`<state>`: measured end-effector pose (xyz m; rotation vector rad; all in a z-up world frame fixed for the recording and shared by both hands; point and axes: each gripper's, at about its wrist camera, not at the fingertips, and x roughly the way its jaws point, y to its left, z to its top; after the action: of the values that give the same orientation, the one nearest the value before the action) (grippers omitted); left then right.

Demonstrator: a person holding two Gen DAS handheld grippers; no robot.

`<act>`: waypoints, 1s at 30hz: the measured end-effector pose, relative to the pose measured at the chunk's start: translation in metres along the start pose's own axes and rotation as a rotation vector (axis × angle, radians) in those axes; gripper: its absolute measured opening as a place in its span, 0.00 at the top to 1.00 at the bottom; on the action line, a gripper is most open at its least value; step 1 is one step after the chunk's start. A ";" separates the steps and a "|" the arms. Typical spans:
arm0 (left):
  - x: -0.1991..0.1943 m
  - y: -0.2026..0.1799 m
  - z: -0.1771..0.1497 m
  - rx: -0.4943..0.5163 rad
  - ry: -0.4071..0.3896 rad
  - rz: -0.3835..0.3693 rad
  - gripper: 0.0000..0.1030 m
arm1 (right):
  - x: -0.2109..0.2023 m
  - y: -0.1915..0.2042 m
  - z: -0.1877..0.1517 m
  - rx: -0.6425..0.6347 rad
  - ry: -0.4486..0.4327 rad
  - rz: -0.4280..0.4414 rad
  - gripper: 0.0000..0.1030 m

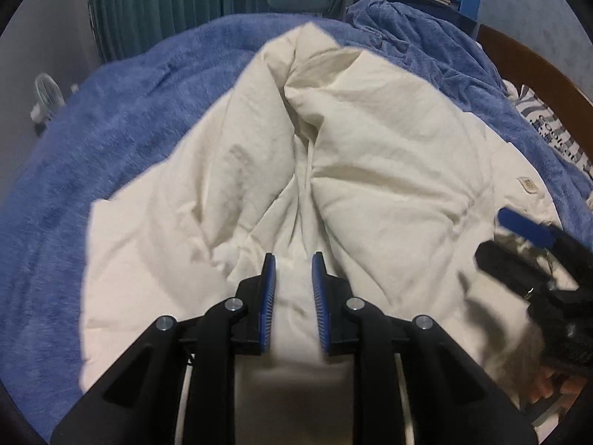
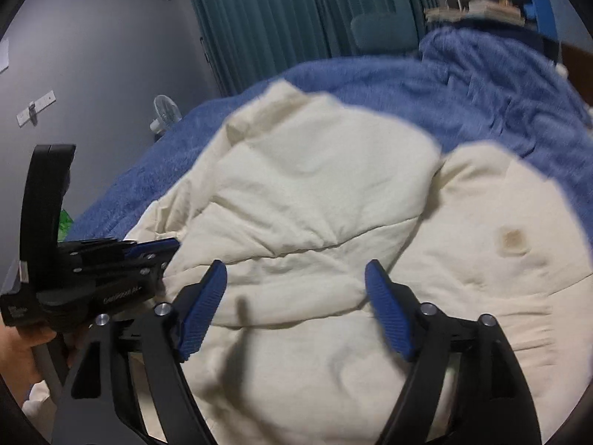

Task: Fold large clothes
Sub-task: 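Release the hood and lift both grippers away from the jacket, then move both grippers to the tan hem band of the jacket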

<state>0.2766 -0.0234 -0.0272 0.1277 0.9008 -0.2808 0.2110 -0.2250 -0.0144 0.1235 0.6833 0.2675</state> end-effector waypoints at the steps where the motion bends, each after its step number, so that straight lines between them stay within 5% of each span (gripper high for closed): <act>1: -0.007 -0.002 -0.002 0.006 -0.002 0.007 0.76 | -0.005 0.002 0.001 -0.010 -0.001 -0.017 0.28; 9: -0.076 -0.002 -0.041 -0.106 -0.013 -0.005 0.73 | -0.068 -0.010 -0.001 -0.020 0.045 -0.138 0.27; 14: -0.146 -0.008 -0.103 -0.142 -0.088 -0.037 0.40 | -0.132 0.000 -0.007 -0.085 0.017 -0.240 0.20; 19: -0.175 -0.014 -0.165 -0.079 -0.051 0.009 0.40 | -0.195 -0.004 -0.062 -0.023 0.004 -0.268 0.15; 23: -0.192 0.002 -0.188 -0.102 -0.053 0.025 0.40 | -0.212 -0.011 -0.095 0.000 0.093 -0.314 0.15; 28: -0.213 0.023 -0.215 -0.099 -0.071 0.116 0.38 | -0.245 -0.015 -0.124 -0.022 0.101 -0.318 0.15; 30: -0.217 0.030 -0.223 -0.125 -0.066 0.099 0.36 | -0.255 -0.024 -0.132 0.008 0.114 -0.306 0.15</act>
<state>-0.0106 0.0968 0.0060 0.0471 0.8412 -0.1350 -0.0578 -0.3175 0.0337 0.0107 0.8056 -0.0223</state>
